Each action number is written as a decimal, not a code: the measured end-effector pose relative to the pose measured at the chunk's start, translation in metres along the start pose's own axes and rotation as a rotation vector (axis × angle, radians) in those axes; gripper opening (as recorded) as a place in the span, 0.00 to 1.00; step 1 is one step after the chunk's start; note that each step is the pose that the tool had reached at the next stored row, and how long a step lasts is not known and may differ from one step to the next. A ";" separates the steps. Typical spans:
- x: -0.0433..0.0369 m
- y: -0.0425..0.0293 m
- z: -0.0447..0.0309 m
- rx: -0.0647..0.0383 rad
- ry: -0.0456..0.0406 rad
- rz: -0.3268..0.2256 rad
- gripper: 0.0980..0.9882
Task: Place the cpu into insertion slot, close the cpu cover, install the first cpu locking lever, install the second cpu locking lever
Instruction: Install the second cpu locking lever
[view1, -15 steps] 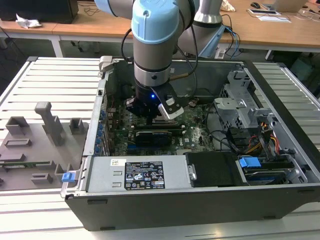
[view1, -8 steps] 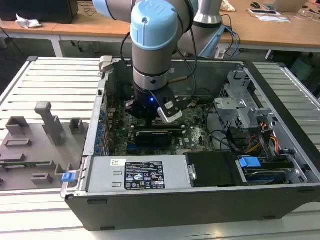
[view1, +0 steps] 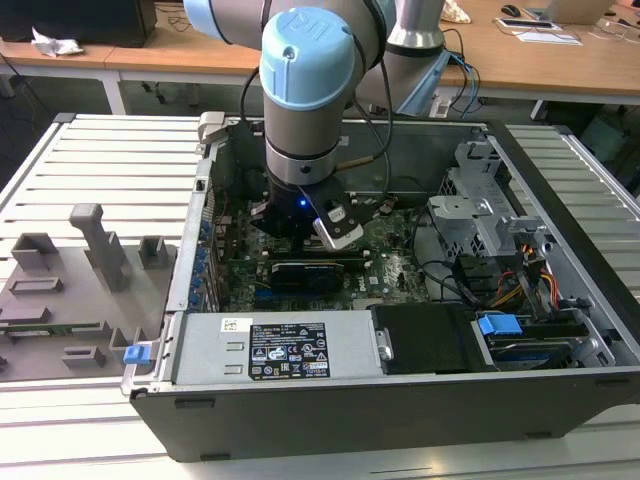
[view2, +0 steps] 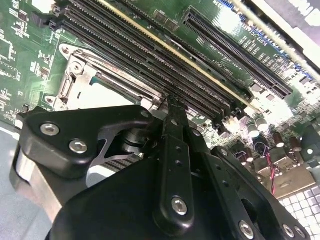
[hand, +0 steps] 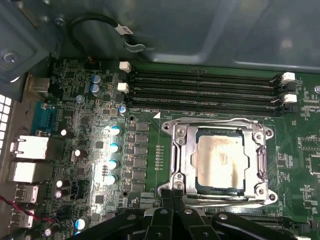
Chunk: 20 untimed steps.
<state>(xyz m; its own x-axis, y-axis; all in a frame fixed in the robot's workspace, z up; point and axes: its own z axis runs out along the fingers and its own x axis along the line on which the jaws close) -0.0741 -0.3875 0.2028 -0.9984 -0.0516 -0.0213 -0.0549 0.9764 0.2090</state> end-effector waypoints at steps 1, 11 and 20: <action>0.0002 -0.0002 0.0006 -0.003 0.0000 0.000 0.01; 0.0058 -0.0016 0.0052 -0.037 -0.0020 0.000 0.01; 0.0054 0.0018 -0.0113 -0.037 -0.0019 0.000 0.01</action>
<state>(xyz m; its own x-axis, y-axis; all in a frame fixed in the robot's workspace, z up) -0.0798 -0.3884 0.2141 -0.9984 -0.0510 -0.0231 -0.0552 0.9680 0.2449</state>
